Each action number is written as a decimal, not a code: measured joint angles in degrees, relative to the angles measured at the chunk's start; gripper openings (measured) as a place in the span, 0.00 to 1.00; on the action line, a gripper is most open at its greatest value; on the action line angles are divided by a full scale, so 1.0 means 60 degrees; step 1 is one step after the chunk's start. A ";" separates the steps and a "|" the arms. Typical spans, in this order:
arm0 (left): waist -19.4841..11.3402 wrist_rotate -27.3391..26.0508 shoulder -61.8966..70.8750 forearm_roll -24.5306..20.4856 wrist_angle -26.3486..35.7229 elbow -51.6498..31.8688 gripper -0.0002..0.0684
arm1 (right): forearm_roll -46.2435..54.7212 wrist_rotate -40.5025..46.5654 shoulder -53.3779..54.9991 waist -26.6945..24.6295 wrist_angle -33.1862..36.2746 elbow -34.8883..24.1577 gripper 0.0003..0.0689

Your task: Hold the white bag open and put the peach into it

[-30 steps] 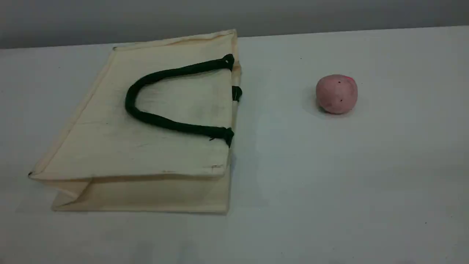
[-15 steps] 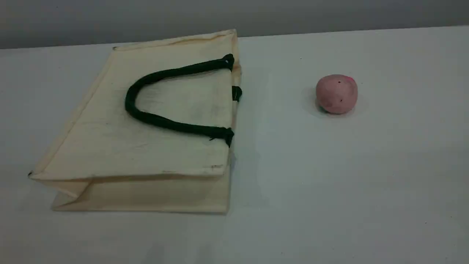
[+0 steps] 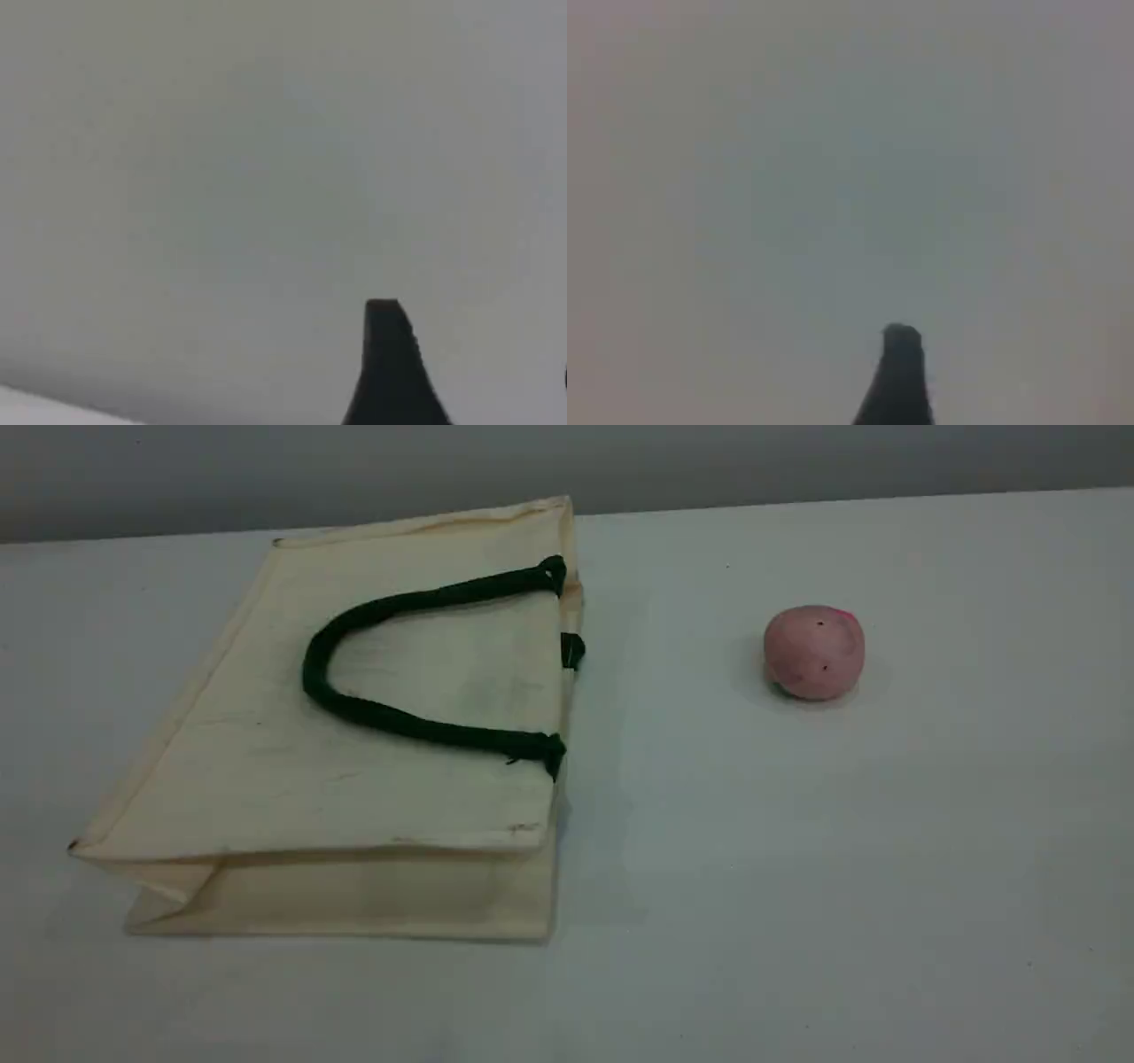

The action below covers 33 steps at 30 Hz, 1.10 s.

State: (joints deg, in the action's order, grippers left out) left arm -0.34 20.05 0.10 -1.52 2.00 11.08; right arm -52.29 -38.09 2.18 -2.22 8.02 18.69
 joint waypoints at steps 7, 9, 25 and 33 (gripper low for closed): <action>0.0000 -0.0759 0.0971 -0.0010 0.1473 0.1587 0.61 | 0.0012 -0.0385 0.1829 0.0000 0.1115 0.1230 0.82; 0.0000 -0.0870 0.1560 -0.0003 0.1803 0.1990 0.61 | 0.0012 -0.0536 0.2538 0.0000 0.1368 0.1597 0.82; 0.0000 -0.1846 0.8740 -0.0003 0.2425 0.4997 0.61 | 0.0003 -0.1504 0.7590 0.0000 0.1781 0.4390 0.82; 0.0000 -0.2321 1.1042 0.0034 0.2797 0.6462 0.61 | -0.0145 -0.1504 0.9264 -0.0007 0.1750 0.4826 0.82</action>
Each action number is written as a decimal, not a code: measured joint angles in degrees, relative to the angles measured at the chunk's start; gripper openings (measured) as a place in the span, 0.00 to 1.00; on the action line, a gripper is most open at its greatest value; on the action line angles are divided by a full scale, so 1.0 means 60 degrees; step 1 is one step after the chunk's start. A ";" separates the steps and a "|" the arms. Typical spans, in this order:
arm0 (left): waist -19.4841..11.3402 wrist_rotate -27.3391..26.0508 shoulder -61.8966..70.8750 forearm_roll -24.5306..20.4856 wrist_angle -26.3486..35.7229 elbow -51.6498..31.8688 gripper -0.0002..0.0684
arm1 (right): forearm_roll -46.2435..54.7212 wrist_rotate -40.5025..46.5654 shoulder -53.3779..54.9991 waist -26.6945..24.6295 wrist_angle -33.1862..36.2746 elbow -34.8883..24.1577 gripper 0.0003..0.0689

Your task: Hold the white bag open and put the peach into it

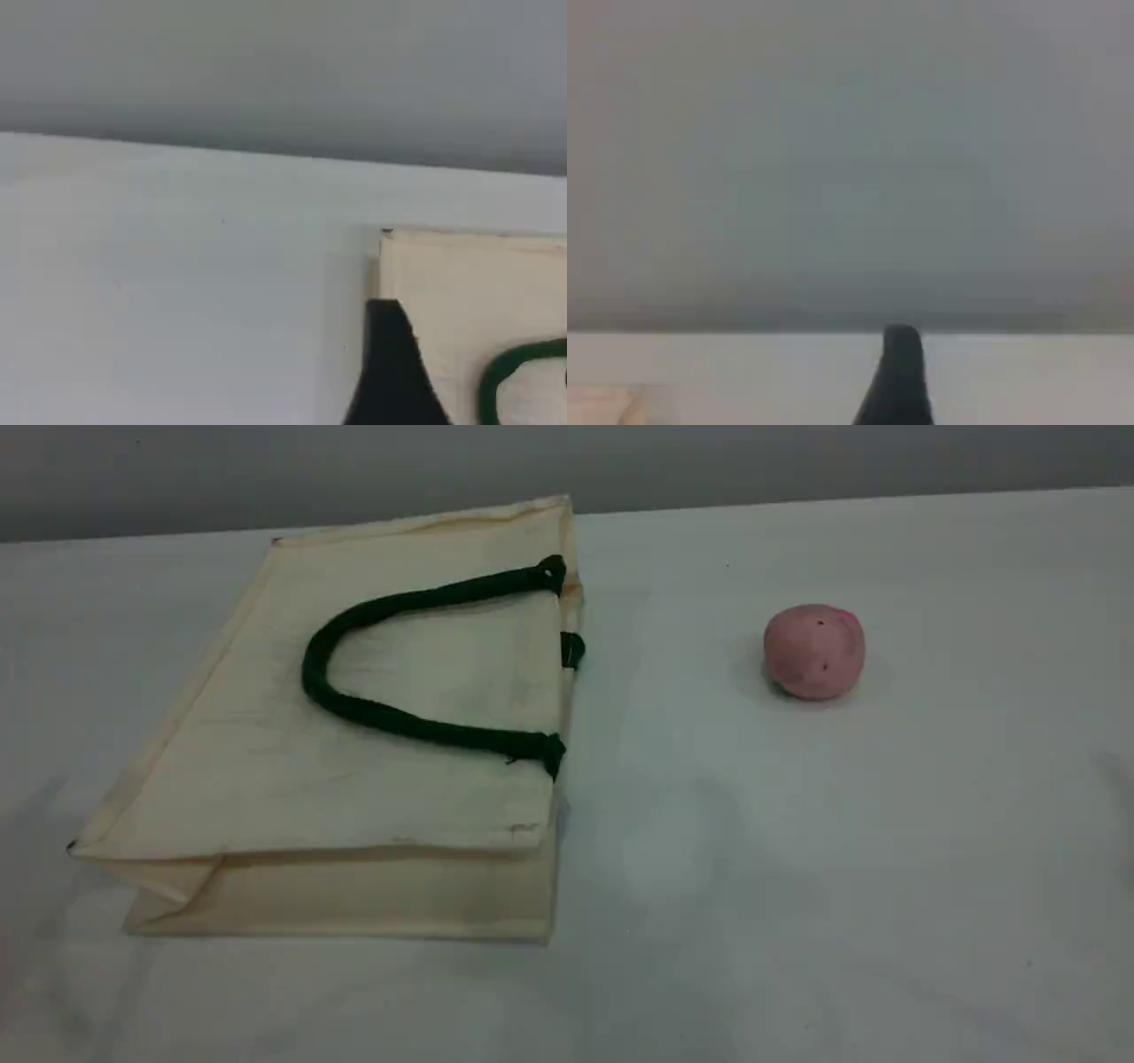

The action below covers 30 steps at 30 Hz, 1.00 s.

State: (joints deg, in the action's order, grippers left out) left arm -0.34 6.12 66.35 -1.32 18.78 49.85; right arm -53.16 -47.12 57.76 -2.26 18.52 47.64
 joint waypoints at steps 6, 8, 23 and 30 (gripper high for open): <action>0.0056 -0.0054 0.0600 0.0000 0.0350 0.0742 0.61 | 0.0000 -0.0111 0.0970 0.0000 -0.0212 0.0036 0.82; 0.0094 -0.0327 0.0883 0.0006 0.0394 0.0919 0.61 | 0.0000 -0.0111 0.1294 0.0000 -0.0244 0.0036 0.82; 0.0957 -0.0704 0.3918 0.0143 0.0453 0.1255 0.61 | -0.0115 -0.0210 0.2181 0.0000 -0.0737 0.0249 0.82; 0.1051 -0.0695 0.5168 0.1022 0.0391 0.1564 0.61 | -0.0124 -0.0349 0.2761 0.0000 -0.0796 0.0514 0.82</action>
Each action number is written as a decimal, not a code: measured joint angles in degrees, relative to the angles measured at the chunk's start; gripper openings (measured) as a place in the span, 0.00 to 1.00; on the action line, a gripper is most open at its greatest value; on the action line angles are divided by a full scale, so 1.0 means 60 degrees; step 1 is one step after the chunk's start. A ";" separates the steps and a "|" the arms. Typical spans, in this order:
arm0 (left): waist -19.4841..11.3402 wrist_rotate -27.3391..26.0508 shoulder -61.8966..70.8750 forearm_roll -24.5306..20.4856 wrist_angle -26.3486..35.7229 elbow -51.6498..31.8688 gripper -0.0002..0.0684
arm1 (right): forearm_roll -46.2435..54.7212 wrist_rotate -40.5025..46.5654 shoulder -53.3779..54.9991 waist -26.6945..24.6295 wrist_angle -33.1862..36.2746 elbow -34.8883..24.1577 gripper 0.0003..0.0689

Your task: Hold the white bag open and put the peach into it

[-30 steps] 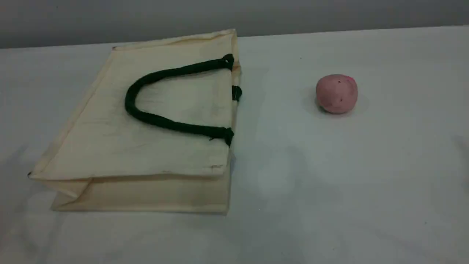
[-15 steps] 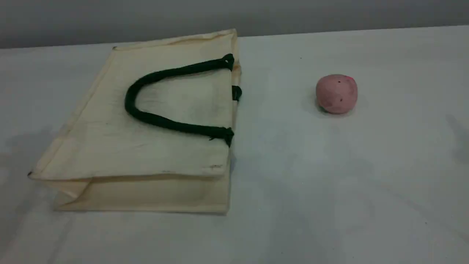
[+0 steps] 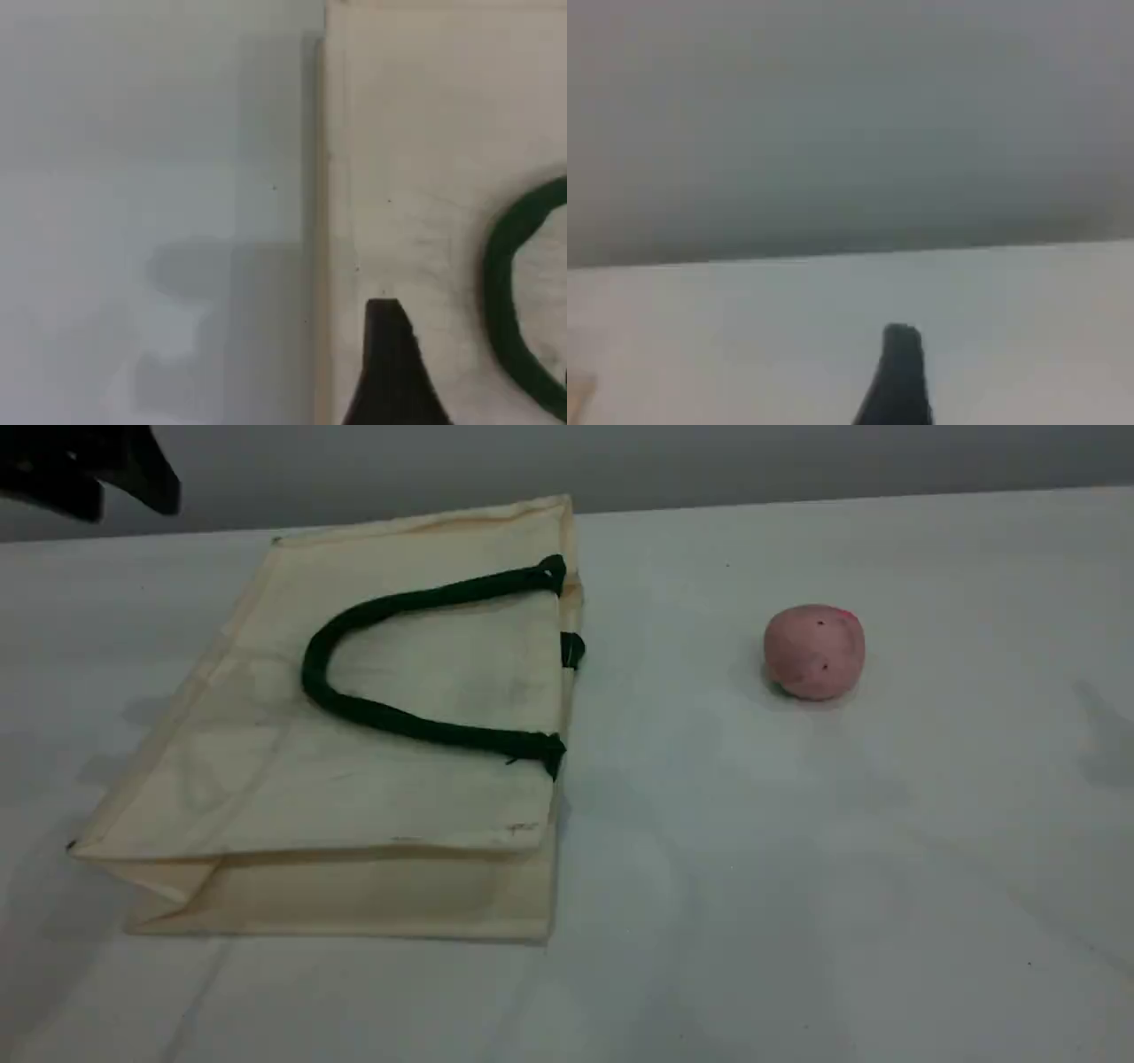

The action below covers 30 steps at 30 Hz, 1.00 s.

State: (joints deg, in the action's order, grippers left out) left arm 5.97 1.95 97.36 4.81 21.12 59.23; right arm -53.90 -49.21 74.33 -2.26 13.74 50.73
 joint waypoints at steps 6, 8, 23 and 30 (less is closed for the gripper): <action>0.0063 0.0000 0.0818 0.0194 -0.0035 0.0325 0.61 | 0.0000 -0.0069 0.0679 0.0000 -0.0032 0.0000 0.82; 0.0233 0.0000 0.1059 0.0235 -0.0053 0.0477 0.61 | -0.0019 -0.0069 0.0904 0.0000 -0.0085 0.0000 0.82; 0.0962 0.0000 0.2958 0.0739 -0.0186 0.1240 0.61 | -0.0034 -0.0105 0.1440 0.0000 -0.0371 0.0000 0.82; 0.0962 0.0020 0.3560 0.0861 -0.0531 0.1240 0.61 | -0.0034 -0.0105 0.1440 0.0000 -0.0378 0.0000 0.82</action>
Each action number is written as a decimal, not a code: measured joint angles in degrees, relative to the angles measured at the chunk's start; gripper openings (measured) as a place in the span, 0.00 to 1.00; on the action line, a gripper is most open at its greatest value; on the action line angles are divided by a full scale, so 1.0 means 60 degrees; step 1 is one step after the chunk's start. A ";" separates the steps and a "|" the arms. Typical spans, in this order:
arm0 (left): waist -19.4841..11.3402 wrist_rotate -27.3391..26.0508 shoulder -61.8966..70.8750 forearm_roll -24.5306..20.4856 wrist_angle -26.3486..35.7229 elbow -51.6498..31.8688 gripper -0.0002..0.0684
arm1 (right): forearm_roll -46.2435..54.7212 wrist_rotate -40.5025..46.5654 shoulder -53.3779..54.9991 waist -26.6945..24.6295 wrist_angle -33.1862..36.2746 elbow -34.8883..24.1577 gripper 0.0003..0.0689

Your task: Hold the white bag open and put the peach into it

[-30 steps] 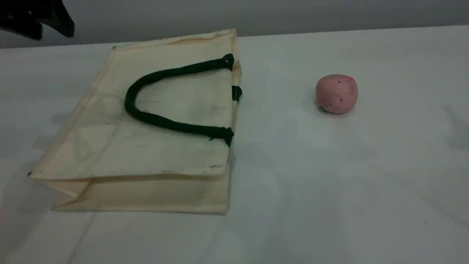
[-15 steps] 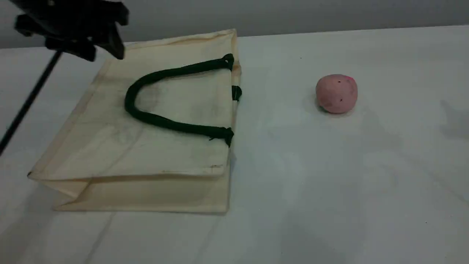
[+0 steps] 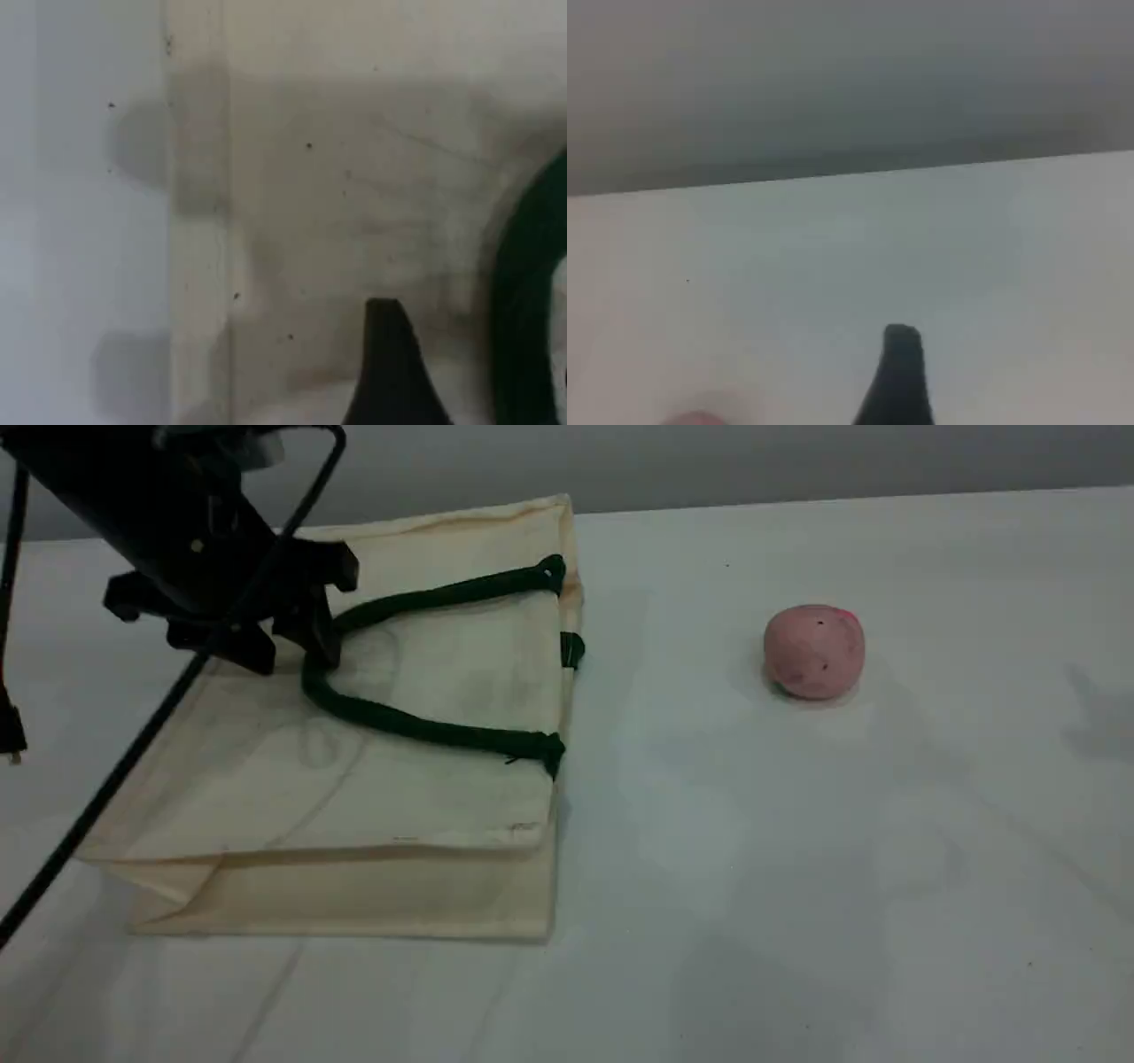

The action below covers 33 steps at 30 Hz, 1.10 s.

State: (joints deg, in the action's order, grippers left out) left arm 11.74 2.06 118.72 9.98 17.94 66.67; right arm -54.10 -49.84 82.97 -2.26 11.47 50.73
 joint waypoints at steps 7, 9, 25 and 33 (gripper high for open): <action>0.0071 -0.0008 0.0370 0.0160 -0.0298 0.0000 0.61 | 0.0009 0.0000 -0.0008 0.0000 0.0000 0.0000 0.82; 0.0101 -0.0011 0.0387 0.0195 -0.0330 -0.0009 0.61 | 0.0009 0.0000 -0.0008 0.0000 0.0000 0.0000 0.82; 0.0122 -0.0193 0.0387 0.0115 -0.0339 -0.0009 0.15 | 0.0009 0.0000 -0.0008 0.0000 0.0000 0.0000 0.82; 0.0122 -0.1371 0.0387 0.0066 0.0782 0.0859 0.15 | 0.0009 0.0000 -0.0008 0.0000 0.0026 0.0000 0.82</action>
State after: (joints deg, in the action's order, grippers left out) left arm 12.47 -6.16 121.04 10.38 22.63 71.83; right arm -54.05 -49.84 82.92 -2.26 11.63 50.73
